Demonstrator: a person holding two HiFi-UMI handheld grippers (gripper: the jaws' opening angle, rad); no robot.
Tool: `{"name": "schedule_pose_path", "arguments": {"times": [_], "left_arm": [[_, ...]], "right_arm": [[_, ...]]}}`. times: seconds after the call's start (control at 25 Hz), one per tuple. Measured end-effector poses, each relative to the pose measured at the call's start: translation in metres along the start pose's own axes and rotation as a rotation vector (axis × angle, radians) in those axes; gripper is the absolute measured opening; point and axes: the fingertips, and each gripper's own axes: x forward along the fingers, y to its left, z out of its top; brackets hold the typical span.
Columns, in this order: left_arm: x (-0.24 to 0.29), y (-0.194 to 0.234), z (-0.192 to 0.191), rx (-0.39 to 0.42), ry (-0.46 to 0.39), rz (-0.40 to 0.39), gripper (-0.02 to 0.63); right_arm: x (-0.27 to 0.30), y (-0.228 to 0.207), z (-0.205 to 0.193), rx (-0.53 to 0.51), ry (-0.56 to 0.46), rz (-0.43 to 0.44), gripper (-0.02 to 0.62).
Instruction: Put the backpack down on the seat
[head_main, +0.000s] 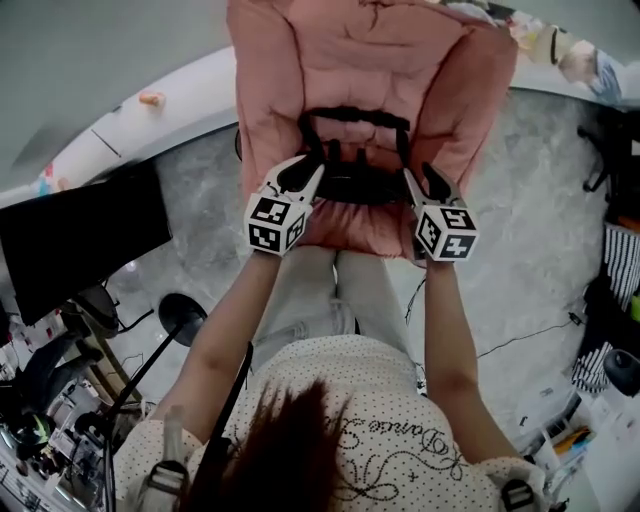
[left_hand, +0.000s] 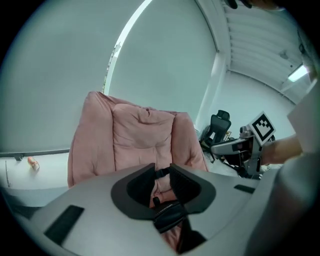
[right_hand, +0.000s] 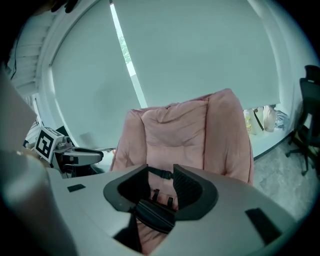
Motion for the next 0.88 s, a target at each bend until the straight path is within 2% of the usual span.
{"name": "schedule_pose_path", "arguments": {"times": [0.12,0.32,0.88], "left_arm": [[-0.008,-0.007,0.022,0.008,-0.046,-0.002,0.053],[-0.024,-0.006,0.061,0.034,-0.133,-0.006,0.021],[-0.067,-0.021,0.166,0.159,-0.338,-0.002,0.008]], "right_arm": [[-0.016,0.003,0.021,-0.027,-0.042,-0.008,0.129],[-0.033,0.016,0.06,-0.075,-0.135,-0.023,0.086],[-0.082,0.051,0.162,-0.222,-0.351,-0.061,0.074]]}}
